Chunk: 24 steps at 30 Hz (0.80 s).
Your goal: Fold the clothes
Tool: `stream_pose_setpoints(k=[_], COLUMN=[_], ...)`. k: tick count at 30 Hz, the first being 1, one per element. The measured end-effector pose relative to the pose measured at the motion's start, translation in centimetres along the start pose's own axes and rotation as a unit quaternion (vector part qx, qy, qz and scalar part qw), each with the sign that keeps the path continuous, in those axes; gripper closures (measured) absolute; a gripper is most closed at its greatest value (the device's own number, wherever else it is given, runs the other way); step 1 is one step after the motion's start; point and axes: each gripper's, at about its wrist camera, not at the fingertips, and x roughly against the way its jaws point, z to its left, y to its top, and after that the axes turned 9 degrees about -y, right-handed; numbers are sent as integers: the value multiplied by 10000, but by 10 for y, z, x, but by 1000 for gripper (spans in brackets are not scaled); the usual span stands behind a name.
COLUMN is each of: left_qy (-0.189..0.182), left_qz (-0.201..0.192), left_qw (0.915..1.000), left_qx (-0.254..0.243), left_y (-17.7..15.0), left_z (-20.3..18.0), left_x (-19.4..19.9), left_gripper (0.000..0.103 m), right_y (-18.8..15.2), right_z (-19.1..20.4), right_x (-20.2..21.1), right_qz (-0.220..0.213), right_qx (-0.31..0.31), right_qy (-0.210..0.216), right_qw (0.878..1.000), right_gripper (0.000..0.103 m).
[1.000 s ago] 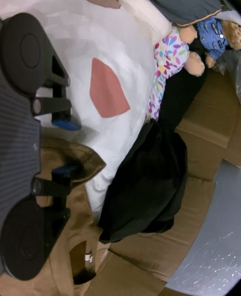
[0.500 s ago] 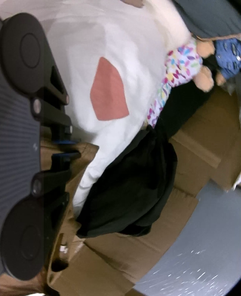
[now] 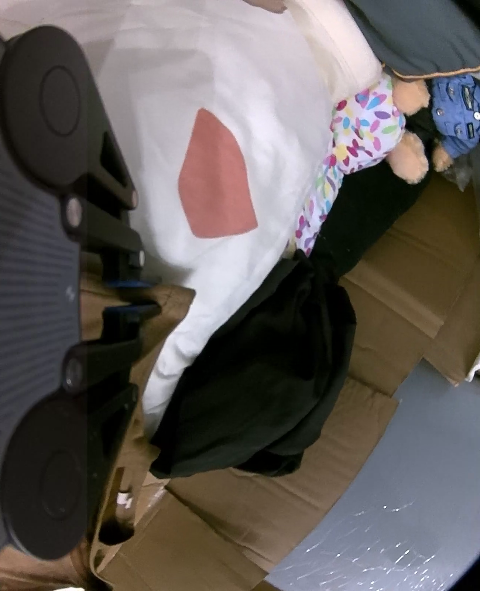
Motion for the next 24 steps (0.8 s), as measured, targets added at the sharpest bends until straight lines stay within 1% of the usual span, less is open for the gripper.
stream_pose_setpoints(k=[3,4,5,8,10,11,12,13,14,17,22,24], left_qy=[-11,-42,-72,-107,-160,-184,-197,-210,-223,-279,-335,-268], left_qz=[18,28,35,58,63,62,40,18,-6,-108,-285,-344], left_qw=[10000,10000,10000,9999,9999,9998,9998,9998,9997,9995,9988,9988], left_qx=[-17,-34,-49,-30,1,12,-11,-34,-52,41,229,219], left_y=[-1,-1,-1,1,1,1,1,1,1,1,4,8], left_z=[-1,-1,-1,0,2,2,2,2,3,5,6,4], left_x=[0,0,0,-3,-4,-5,-5,-5,-5,-1,2,4], left_gripper=[93,91,89,89,89,90,91,95,96,98,100,100], right_y=[-3,-4,-2,6,8,9,9,8,8,5,6,8], right_z=[12,15,19,37,40,40,39,37,36,31,23,22], right_x=[-9,-9,-10,-20,-25,-27,-29,-30,-31,-32,-33,-34], right_qz=[131,134,131,167,147,119,101,104,132,152,111,107], right_qx=[332,381,406,515,365,245,95,-44,-110,-318,-567,-616], right_qy=[-230,-300,-305,-339,-363,-353,-313,-245,-192,-122,-256,-284], right_qw=[9991,9987,9986,9980,9986,9990,9994,9996,9997,9993,9980,9976], right_gripper=[44,44,44,44,45,47,59,69,85,95,99,100])
